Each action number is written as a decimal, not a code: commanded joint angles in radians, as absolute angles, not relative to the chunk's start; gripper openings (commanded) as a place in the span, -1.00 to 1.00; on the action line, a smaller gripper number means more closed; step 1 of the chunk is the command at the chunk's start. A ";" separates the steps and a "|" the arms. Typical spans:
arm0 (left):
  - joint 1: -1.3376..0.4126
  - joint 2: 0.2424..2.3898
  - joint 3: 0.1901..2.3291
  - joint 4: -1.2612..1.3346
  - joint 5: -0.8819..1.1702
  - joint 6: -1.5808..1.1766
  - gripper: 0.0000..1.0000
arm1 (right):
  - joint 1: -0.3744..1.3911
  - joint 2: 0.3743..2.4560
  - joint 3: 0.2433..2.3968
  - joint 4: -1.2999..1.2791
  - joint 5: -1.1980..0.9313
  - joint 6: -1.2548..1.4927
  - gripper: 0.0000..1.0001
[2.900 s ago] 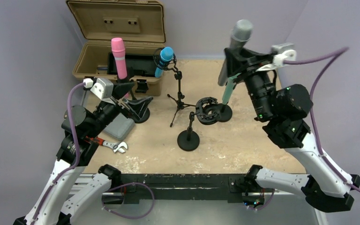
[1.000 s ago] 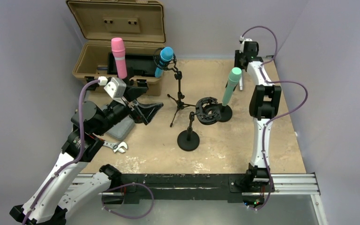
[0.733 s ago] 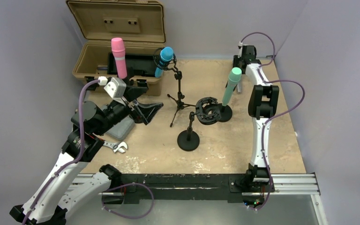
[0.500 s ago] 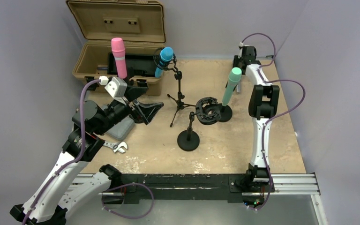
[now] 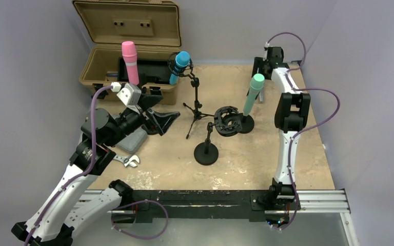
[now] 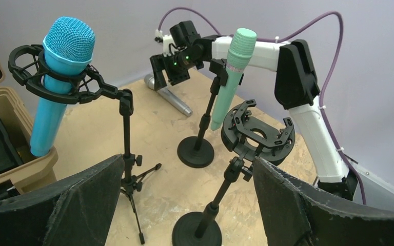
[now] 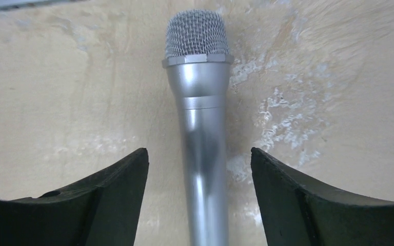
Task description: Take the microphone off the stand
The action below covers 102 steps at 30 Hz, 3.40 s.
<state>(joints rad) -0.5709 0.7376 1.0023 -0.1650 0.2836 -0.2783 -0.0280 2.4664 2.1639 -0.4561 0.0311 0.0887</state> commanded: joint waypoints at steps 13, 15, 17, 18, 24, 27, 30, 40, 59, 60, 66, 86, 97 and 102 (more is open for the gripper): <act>-0.610 0.846 1.074 -0.145 0.420 -0.374 0.88 | -0.029 1.687 1.769 -0.294 0.169 0.231 0.52; -0.628 0.895 1.099 -0.164 0.462 -0.407 0.83 | -0.029 1.568 1.695 -0.257 0.137 0.239 0.52; -0.641 0.945 1.115 -0.167 0.499 -0.451 0.74 | -0.029 1.449 1.617 -0.215 0.090 0.251 0.52; -0.646 0.967 1.118 -0.167 0.509 -0.476 0.70 | -0.029 1.388 1.579 -0.193 0.067 0.256 0.53; -0.657 1.083 1.105 -0.080 0.617 -0.643 0.66 | -0.030 1.121 1.424 -0.137 0.002 0.302 0.57; -0.657 1.158 1.136 -0.112 0.648 -0.691 0.67 | -0.029 1.039 1.396 -0.142 -0.048 0.327 0.56; -0.657 1.219 1.148 -0.121 0.683 -0.731 0.65 | -0.029 0.989 1.383 -0.155 -0.074 0.333 0.56; -0.658 1.299 1.095 -0.061 0.704 -0.833 0.64 | -0.030 0.884 1.368 -0.184 -0.061 0.302 0.61; -0.657 1.365 1.077 -0.095 0.659 -0.832 0.28 | -0.029 0.835 1.338 -0.196 -0.092 0.298 0.61; -0.657 1.367 1.074 -0.095 0.655 -0.830 0.23 | -0.029 0.834 1.337 -0.195 -0.092 0.298 0.61; -0.657 1.360 1.045 -0.114 0.623 -0.804 -0.03 | -0.029 0.820 1.324 -0.199 -0.091 0.290 0.61; -0.695 1.385 0.834 -0.087 0.392 -0.691 -0.03 | -0.030 0.787 1.231 -0.147 -0.111 0.279 0.62; -0.713 1.399 0.782 -0.089 0.309 -0.671 0.00 | -0.030 0.767 1.207 -0.132 -0.110 0.267 0.64; -0.731 1.336 0.789 -0.126 0.262 -0.642 0.28 | -0.029 0.762 1.197 -0.132 -0.114 0.260 0.64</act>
<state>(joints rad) -0.7204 1.3518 0.8326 0.0566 0.4164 -0.7414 -0.0280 0.7727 1.2049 -0.1753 -0.0982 0.2832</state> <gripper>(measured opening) 0.564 0.816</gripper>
